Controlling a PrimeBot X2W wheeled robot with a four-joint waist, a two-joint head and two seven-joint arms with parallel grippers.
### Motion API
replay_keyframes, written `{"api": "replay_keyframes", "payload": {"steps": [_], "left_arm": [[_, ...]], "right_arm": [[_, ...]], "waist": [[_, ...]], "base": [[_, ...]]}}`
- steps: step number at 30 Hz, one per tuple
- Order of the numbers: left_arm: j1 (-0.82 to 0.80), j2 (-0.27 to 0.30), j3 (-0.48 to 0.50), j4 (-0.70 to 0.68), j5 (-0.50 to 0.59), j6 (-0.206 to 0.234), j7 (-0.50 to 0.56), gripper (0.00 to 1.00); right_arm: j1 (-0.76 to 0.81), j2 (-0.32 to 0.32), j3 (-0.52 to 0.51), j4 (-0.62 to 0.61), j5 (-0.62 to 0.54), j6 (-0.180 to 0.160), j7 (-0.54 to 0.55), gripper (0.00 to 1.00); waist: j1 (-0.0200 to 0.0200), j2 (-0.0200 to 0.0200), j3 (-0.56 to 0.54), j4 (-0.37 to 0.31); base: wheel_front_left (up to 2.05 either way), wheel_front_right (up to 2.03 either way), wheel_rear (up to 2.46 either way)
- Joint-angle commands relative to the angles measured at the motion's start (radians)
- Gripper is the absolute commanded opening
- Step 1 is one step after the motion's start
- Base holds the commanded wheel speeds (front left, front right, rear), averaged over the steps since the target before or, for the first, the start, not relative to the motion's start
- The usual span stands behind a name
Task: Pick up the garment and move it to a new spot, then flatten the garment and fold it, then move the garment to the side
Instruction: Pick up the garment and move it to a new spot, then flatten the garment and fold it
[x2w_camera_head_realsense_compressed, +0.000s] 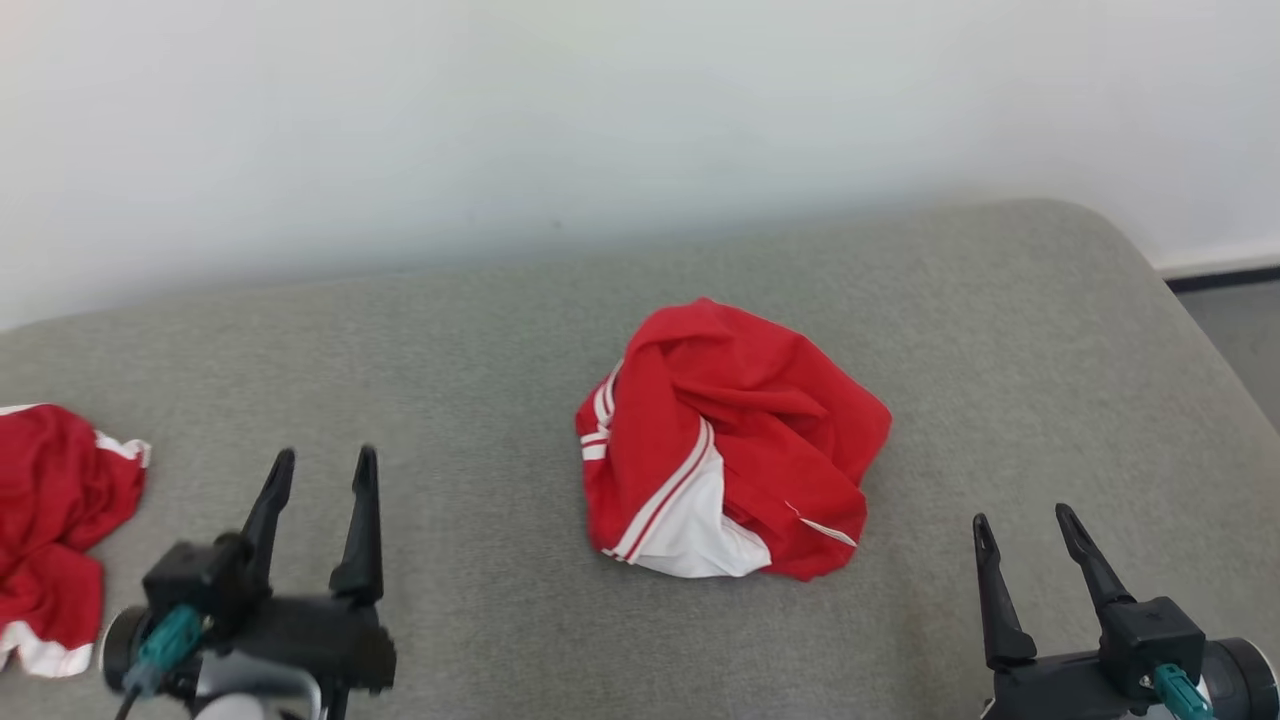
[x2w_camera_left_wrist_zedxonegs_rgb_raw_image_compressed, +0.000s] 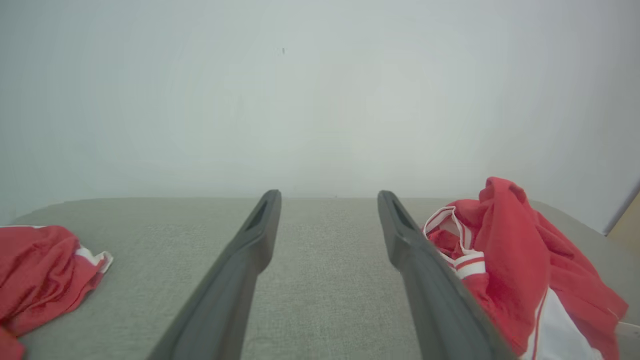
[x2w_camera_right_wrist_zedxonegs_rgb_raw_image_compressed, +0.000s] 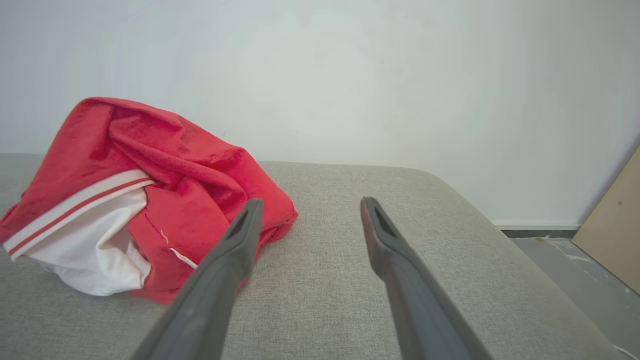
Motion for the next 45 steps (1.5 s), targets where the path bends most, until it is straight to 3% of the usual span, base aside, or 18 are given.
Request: {"api": "replay_keyframes", "payload": {"steps": [1, 12, 25, 41, 45], "left_arm": [[0.053, 0.01, 0.01, -0.035, 0.02, 0.01, -0.001, 1.0], [0.308, 0.023, 0.076, -0.206, 0.069, 0.061, -0.001, 1.0], [0.395, -0.02, 0.147, -0.3, 0.063, 0.015, -0.001, 1.0], [0.398, -0.067, 0.193, -0.249, 0.129, -0.039, -0.001, 1.0], [0.407, -0.074, 0.195, -0.24, 0.135, -0.045, -0.001, 1.0]], "right_arm": [[0.014, -0.001, -0.006, 0.0, -0.007, -0.002, 0.001, 1.0], [0.046, -0.013, -0.021, 0.027, 0.001, -0.002, 0.014, 1.0], [0.056, -0.012, -0.024, 0.038, 0.015, -0.002, 0.012, 1.0], [0.044, -0.004, -0.015, 0.045, 0.011, -0.002, 0.017, 1.0], [-0.012, -0.002, 0.047, 0.036, 0.024, -0.002, 0.041, 1.0]], "waist": [[0.0001, 0.0, -0.072, 0.075], [0.0001, 0.0, -0.116, 0.099], [0.0001, 0.0, -0.121, 0.102], [0.0001, 0.0, -0.119, 0.104], [0.0001, 0.0, -0.114, 0.11]], "base": [[0.0, 0.0, 0.0], [0.0, 0.0, 0.0], [0.0, 0.0, 0.0], [0.0, 0.0, 0.0], [0.0, 0.0, 0.0]]}}
